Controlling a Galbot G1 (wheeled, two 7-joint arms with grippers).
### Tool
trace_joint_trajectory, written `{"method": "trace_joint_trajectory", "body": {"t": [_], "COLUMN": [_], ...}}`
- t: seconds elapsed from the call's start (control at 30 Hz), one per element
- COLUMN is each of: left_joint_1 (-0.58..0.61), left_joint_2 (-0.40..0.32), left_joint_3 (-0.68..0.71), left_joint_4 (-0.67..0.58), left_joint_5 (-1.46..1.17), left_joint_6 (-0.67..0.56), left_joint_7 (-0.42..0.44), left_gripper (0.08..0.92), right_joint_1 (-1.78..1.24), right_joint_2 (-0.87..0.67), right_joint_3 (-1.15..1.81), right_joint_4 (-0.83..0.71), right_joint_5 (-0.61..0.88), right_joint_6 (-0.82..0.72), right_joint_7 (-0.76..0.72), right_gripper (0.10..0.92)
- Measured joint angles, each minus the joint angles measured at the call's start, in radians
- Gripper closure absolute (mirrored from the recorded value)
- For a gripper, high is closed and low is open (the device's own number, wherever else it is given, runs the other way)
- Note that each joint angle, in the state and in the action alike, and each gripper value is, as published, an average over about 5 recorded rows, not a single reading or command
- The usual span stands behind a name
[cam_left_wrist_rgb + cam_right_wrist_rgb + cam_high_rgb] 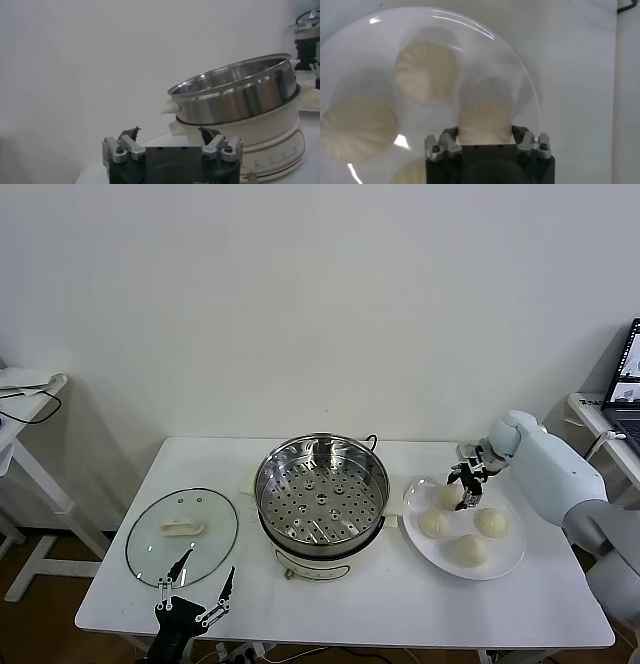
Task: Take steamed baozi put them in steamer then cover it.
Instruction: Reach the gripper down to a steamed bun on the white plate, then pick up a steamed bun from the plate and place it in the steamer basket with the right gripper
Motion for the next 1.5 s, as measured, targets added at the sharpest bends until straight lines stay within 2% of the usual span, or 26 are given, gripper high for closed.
{"method": "trace_joint_trajectory", "body": {"t": [0.17,0.4,0.83,1.13,1.5], "left_joint_1": [0.000,-0.003,0.005,0.010,0.009], "left_joint_2": [0.000,0.004,0.007,0.008,0.003], "left_joint_3": [0.000,0.001,0.004,0.004,0.010], "left_joint_4": [-0.007,-0.016,-0.028,-0.031,-0.027], "left_joint_5": [0.000,0.000,0.000,0.001,0.005], "left_joint_6": [0.000,0.000,-0.006,-0.016,-0.021], "left_joint_7": [-0.001,-0.002,-0.005,-0.007,-0.012], "left_gripper": [0.177,0.177,0.177,0.177,0.177], "right_joint_1": [0.041,0.172,0.422,0.447,0.389], "right_joint_2": [-0.038,-0.056,0.045,0.141,0.232], "right_joint_3": [-0.040,-0.142,-0.371,-0.471,-0.514], "right_joint_4": [0.086,0.253,0.519,0.566,0.526], "right_joint_5": [0.023,0.048,0.111,0.082,0.011], "right_joint_6": [0.047,0.212,0.475,0.531,0.524], "right_joint_7": [-0.002,0.002,0.014,0.030,0.055], "right_gripper": [0.354,0.332,0.322,0.321,0.321]}}
